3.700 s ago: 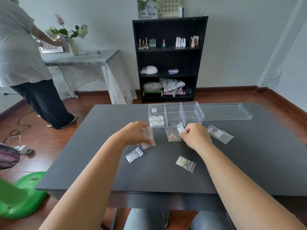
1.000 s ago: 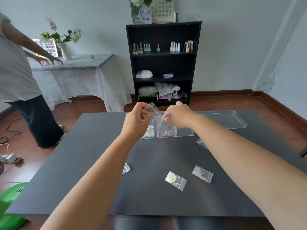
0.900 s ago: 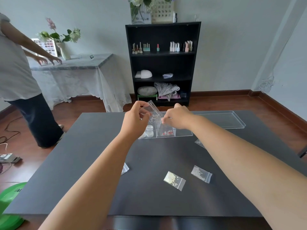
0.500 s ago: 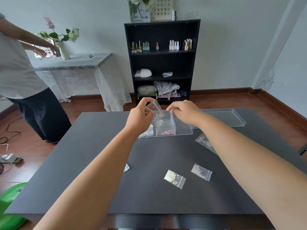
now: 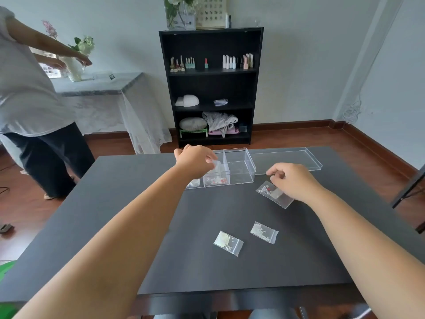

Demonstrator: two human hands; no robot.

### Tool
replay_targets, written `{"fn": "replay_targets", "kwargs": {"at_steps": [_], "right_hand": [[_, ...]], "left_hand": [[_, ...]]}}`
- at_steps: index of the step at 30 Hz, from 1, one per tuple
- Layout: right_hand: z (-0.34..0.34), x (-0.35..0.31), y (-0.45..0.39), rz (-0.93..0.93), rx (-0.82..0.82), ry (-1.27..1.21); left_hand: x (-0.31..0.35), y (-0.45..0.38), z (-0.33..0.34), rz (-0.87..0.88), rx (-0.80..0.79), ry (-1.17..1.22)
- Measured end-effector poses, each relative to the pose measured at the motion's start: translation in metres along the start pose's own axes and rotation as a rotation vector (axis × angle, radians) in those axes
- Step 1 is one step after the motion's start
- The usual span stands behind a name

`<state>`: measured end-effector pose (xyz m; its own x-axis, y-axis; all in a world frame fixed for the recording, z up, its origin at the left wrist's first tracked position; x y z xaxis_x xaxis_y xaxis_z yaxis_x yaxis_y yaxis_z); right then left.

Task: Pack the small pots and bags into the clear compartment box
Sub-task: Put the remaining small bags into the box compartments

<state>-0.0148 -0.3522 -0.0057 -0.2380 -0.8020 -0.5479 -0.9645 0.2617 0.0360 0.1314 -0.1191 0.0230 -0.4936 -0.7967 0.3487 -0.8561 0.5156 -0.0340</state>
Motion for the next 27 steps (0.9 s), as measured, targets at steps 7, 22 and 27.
{"fn": "replay_targets", "kwargs": {"at_steps": [7, 22, 27], "right_hand": [[-0.004, -0.001, 0.013, 0.145, -0.188, 0.065], [0.002, -0.003, 0.013, 0.012, -0.172, -0.257], [-0.017, -0.027, -0.002, -0.065, -0.039, -0.373]], "left_hand": [[-0.003, -0.004, 0.004, -0.021, 0.006, -0.114], [-0.013, 0.066, 0.032, 0.021, 0.452, 0.057], [-0.021, 0.071, 0.045, -0.049, 0.397, 0.066]]}}
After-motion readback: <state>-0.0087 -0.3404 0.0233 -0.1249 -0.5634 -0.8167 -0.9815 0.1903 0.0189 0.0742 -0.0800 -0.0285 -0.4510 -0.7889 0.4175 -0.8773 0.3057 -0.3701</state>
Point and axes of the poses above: each hand's wrist, its own y-axis away from the middle knuckle, its own z-axis out of the palm, x = y × z, the point moved 1 cm from there along -y, towards the middle knuckle, and after that the axes turned 8 degrees about -x, right-handed, at the moved point
